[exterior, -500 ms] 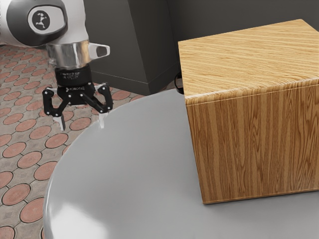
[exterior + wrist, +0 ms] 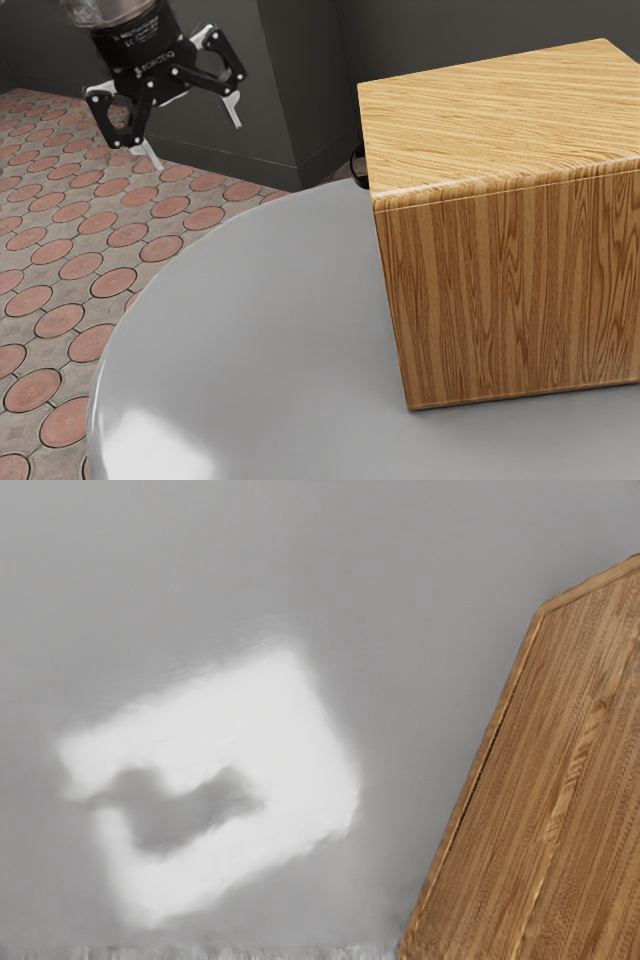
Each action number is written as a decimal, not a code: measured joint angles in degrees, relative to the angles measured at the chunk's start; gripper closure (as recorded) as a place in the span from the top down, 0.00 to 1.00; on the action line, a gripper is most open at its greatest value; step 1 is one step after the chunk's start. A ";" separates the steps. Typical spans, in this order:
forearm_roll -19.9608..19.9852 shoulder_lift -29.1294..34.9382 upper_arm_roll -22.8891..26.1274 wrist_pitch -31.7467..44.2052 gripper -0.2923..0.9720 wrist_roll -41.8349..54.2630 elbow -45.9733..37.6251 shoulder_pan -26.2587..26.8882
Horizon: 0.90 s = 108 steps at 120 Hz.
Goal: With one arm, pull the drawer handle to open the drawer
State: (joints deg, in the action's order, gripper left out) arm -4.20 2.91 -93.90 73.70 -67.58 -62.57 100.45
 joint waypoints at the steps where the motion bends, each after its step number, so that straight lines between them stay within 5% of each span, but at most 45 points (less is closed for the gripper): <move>1: 0.00 0.01 0.15 -0.08 0.77 -0.31 0.01 0.37; 41: -0.20 3.30 3.15 5.32 0.77 -8.66 -4.27 4.65; 46: -4.20 10.36 11.32 7.42 0.77 -9.39 -7.62 3.62; 51: -10.54 20.66 25.96 9.97 0.77 -10.57 -15.90 -4.04; 56: -15.26 28.75 35.47 12.64 0.77 -11.69 -23.34 -11.50; 68: -23.52 39.90 44.57 17.83 0.77 -14.04 -32.30 -20.15; 86: -33.55 48.61 44.87 26.88 0.77 -16.84 -39.53 -21.59; 108: -37.27 49.02 37.45 33.28 0.77 -18.49 -40.01 -19.35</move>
State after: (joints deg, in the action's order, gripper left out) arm -41.47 51.93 -56.45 106.97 -86.07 -102.58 81.09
